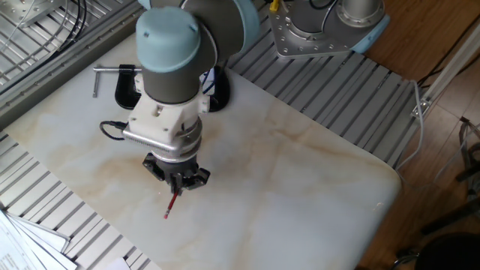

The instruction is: Insert the pencil into the pencil sharpener

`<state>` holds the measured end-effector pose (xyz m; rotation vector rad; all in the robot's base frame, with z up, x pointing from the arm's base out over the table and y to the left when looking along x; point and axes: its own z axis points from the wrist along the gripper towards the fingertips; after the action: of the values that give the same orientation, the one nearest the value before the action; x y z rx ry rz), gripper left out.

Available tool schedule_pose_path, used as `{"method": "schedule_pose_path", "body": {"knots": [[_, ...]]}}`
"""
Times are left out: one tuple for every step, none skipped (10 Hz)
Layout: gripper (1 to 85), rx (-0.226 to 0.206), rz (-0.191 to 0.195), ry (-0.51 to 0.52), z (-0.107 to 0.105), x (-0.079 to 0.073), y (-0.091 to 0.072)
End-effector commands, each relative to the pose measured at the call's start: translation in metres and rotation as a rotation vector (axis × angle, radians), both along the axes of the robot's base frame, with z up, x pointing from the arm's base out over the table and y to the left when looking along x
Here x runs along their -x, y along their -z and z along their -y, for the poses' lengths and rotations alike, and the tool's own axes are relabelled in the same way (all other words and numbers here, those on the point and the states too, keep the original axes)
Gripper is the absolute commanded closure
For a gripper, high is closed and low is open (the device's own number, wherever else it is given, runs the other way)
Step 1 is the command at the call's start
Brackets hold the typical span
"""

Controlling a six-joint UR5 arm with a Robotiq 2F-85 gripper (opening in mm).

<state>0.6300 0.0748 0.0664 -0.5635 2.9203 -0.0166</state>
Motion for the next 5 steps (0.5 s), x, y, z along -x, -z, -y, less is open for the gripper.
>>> {"method": "schedule_pose_path", "body": {"knots": [[84.0, -0.020, -0.027, -0.023, 0.007, 0.042, -0.027], [84.0, -0.019, -0.016, -0.030, 0.009, 0.044, -0.029], [84.0, 0.001, 0.008, -0.069, 0.012, 0.038, -0.030], [84.0, -0.027, 0.024, -0.106, 0.003, 0.034, -0.031], [84.0, -0.031, 0.032, -0.134, -0.004, 0.030, -0.027]]}}
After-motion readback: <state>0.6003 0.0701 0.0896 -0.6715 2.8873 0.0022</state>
